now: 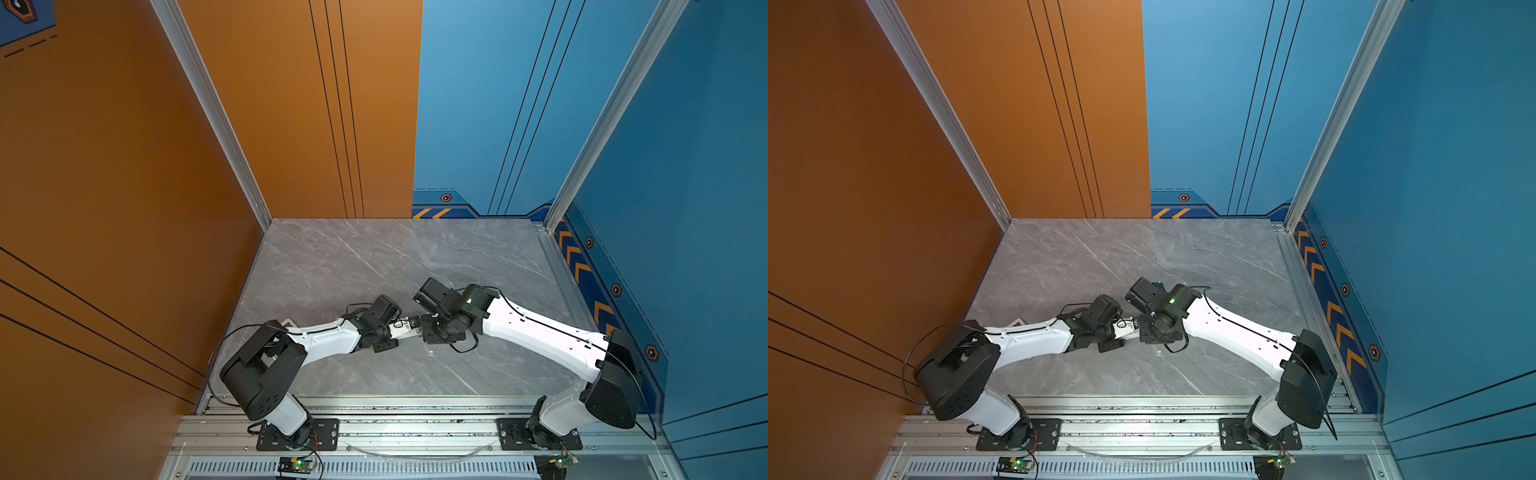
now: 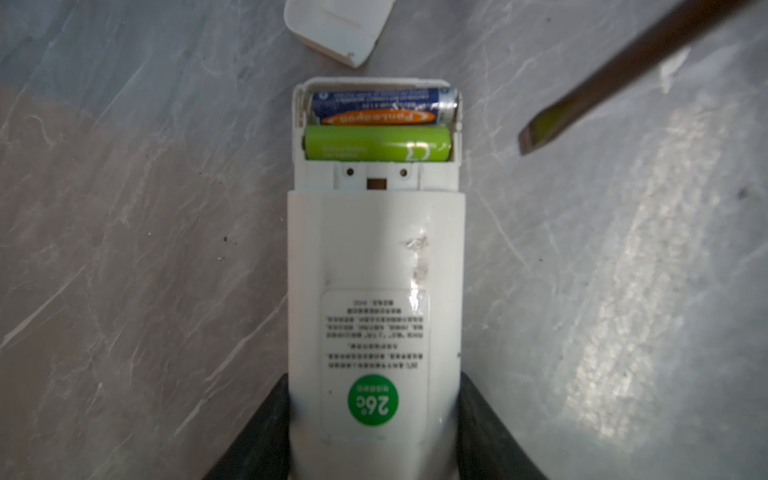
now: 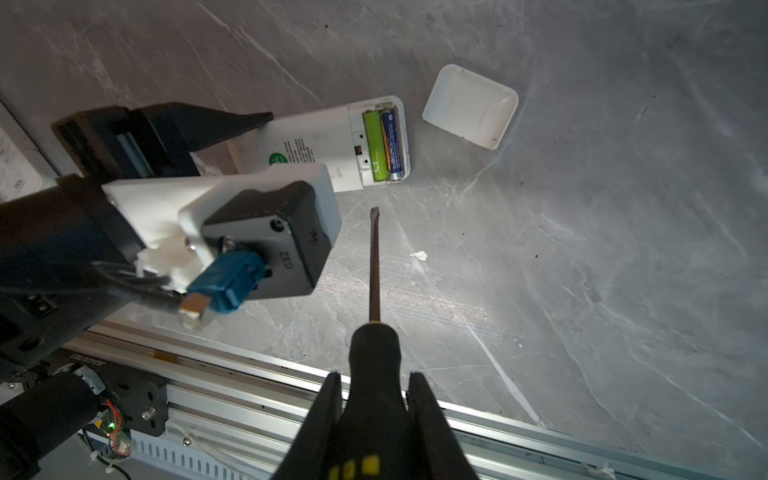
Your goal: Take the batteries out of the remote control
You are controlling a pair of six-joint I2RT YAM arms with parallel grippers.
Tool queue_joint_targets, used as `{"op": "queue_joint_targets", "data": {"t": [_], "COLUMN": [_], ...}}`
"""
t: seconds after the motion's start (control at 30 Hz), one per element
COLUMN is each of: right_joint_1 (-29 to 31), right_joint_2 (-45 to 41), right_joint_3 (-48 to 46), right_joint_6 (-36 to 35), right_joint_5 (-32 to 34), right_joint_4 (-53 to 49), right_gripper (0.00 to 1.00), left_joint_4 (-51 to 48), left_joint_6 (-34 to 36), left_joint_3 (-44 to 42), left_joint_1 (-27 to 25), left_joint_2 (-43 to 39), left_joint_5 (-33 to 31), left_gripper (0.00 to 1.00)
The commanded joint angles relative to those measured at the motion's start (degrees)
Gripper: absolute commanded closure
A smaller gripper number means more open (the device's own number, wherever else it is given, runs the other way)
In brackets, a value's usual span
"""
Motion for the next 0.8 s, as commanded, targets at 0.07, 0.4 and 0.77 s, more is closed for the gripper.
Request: {"op": "queue_joint_targets", "data": {"t": [0.07, 0.4, 0.77], "right_joint_1": [-0.39, -1.19, -2.26], "right_joint_2": [0.65, 1.61, 1.77], "right_joint_3": [0.52, 2.27, 2.64], "right_joint_6": [-1.37, -1.97, -2.38], "right_joint_5": [2.21, 2.44, 1.55], "right_joint_4": [-0.05, 0.27, 0.82], "right_gripper": [1.00, 1.00, 1.00], "left_joint_4": [-2.70, -3.05, -3.14], "left_joint_6": [0.22, 0.58, 0.58], "left_joint_3": [-2.31, -2.10, -1.95], "left_joint_1": [-0.29, -0.22, -0.10], "left_joint_2": [1.70, 2.13, 2.57], "left_joint_5": [-1.39, -1.03, -1.20], "left_gripper": [0.70, 0.72, 0.71]}}
